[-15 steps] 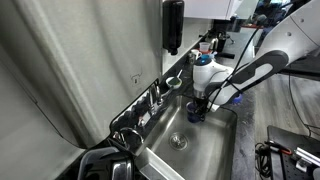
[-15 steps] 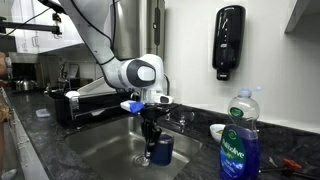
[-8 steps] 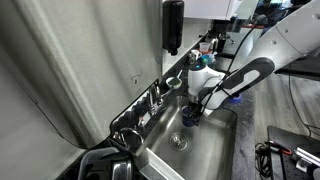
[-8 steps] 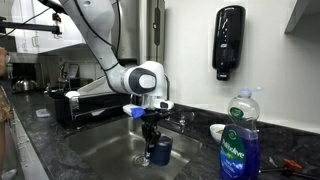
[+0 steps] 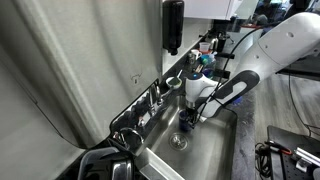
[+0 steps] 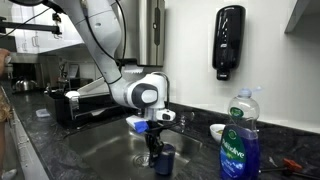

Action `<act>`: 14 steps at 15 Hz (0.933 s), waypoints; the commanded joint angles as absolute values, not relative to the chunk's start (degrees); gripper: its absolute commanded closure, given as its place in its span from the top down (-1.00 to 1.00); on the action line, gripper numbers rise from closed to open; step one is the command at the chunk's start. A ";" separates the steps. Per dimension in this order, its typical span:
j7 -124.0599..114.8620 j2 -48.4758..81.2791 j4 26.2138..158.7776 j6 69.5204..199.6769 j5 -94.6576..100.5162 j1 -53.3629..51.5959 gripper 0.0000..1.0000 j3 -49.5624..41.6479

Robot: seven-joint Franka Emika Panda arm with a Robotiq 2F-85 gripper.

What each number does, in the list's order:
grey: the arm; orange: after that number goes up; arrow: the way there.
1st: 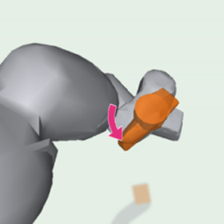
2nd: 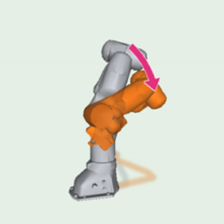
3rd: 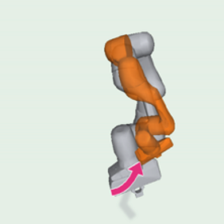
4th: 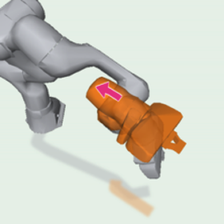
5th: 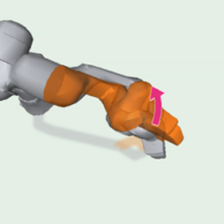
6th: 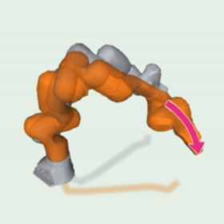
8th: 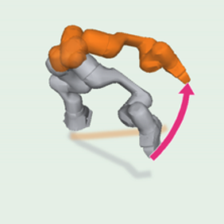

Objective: Put the blue cup under the tap in the sink and fill it with water

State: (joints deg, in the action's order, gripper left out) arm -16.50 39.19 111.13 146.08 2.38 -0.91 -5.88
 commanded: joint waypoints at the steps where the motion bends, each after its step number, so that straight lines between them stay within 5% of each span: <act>1: -16.05 43.03 107.55 147.79 1.19 -0.74 -0.92 -6.37; 4: -15.99 43.73 106.43 148.69 0.89 -0.71 -0.92 -6.61; 5: -15.69 43.69 106.32 148.55 1.21 -0.86 -0.17 -6.81; 7: -15.09 42.88 106.82 148.52 1.55 -0.89 -0.02 -6.93; 14: -10.90 31.86 112.75 144.62 2.56 -0.41 0.96 -7.23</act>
State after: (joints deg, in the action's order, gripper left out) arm -13.59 39.00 107.98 147.15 1.96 -0.83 -7.00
